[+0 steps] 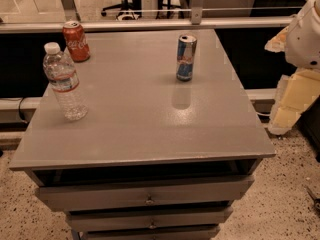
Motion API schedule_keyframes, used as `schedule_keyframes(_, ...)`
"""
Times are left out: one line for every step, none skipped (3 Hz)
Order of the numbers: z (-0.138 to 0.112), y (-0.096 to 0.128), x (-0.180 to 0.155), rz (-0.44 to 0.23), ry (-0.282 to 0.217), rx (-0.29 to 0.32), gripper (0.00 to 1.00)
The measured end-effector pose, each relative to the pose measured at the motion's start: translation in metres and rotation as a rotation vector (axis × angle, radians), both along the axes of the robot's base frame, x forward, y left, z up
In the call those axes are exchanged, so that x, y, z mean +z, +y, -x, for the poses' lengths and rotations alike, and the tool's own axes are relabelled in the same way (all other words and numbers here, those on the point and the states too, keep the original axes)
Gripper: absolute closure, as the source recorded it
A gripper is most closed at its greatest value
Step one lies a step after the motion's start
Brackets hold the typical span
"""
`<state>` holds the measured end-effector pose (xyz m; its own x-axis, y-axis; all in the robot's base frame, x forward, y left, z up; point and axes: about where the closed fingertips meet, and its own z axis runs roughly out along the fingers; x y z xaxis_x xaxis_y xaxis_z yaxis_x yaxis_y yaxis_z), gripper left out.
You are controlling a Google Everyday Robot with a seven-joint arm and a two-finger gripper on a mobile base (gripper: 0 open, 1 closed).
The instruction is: Pick redbull can
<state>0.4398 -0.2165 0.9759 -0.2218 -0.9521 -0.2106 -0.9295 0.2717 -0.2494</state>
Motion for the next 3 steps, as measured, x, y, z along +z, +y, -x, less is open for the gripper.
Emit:
schedule_keyframes(-0.010, 0.000, -0.004, -0.020, -0.015, -0.007, 0.00)
schedule_keyframes(-0.069, -0.006, -0.022, -0.147, -0.075, -0.031, 0.00)
schedule_keyframes(-0.162, -0.002, -0.052, -0.356, -0.163, -0.033, 0.00)
